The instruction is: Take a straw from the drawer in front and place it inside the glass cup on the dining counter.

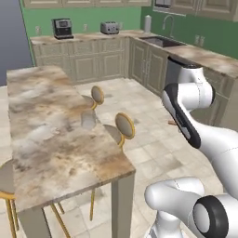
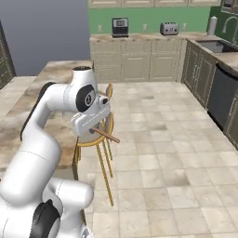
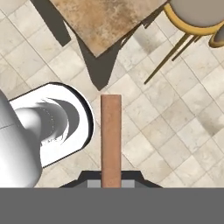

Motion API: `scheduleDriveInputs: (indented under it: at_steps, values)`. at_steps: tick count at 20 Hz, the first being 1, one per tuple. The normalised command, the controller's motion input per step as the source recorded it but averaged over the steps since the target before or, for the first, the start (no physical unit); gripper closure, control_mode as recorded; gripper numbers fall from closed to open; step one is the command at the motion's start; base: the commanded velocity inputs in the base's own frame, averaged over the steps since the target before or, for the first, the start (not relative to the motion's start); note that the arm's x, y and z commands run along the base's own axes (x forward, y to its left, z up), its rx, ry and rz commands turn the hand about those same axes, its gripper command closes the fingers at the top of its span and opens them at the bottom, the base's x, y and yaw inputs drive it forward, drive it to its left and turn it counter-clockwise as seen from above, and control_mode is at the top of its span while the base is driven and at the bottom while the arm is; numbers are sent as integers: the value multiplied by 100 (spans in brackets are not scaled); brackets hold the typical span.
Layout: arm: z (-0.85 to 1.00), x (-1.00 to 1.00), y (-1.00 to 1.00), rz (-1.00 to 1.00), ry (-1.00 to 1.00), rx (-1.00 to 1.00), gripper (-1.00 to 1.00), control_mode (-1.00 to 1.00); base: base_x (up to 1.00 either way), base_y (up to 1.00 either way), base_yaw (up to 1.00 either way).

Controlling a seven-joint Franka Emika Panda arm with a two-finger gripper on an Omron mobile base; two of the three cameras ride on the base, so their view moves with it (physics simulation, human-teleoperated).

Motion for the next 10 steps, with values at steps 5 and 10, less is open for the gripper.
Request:
scheduleDriveInputs:
  at_steps: [5,10]
  values:
    - [0,0,0,0,0,0,100,100,13,-86,43]
    - [0,0,0,0,0,0,100,100,13,-83,44]
